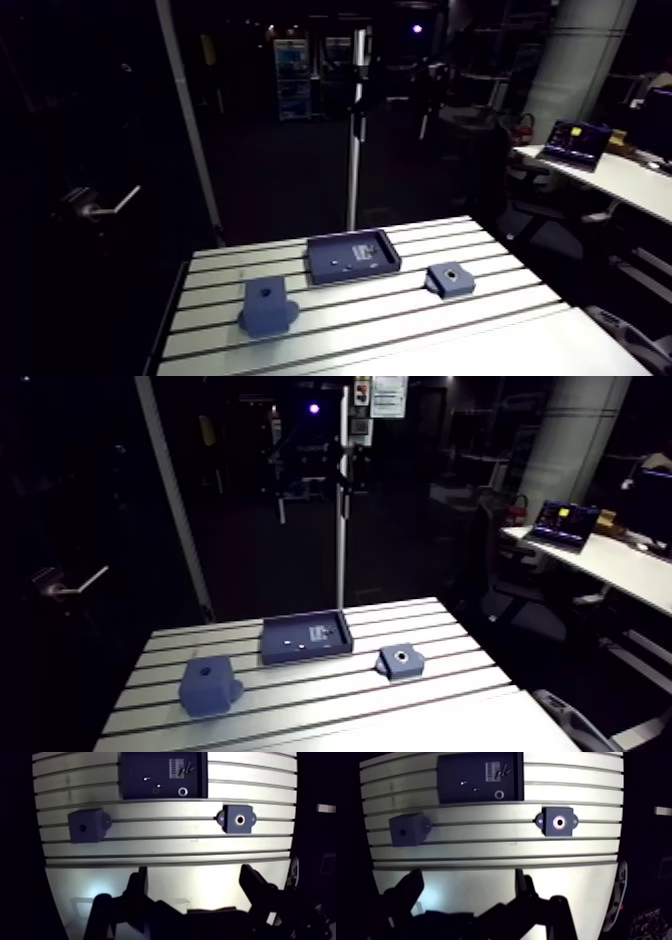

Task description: Pick up the bearing and press it into the housing until flush.

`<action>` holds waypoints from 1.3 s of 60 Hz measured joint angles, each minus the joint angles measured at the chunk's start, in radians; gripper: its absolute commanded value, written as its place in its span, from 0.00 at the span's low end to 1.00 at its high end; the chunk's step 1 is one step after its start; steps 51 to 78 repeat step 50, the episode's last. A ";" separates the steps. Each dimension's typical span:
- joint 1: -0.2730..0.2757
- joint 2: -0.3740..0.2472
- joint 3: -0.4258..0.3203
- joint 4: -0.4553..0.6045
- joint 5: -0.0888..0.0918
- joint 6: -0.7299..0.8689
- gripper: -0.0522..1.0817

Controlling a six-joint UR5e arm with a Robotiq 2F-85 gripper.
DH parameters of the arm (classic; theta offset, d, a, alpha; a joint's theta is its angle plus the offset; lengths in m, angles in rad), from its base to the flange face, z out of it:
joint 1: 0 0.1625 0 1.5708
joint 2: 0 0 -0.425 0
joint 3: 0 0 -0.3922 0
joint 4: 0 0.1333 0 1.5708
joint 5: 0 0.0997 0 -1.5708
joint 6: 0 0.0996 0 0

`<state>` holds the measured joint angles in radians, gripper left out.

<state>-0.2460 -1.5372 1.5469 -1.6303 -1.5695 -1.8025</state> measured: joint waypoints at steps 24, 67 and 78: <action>0.021 -0.024 0.021 0.007 0.014 0.002 0.05; 0.027 -0.026 0.030 0.006 0.011 0.001 0.05; 0.027 -0.026 0.030 0.006 0.011 0.001 0.05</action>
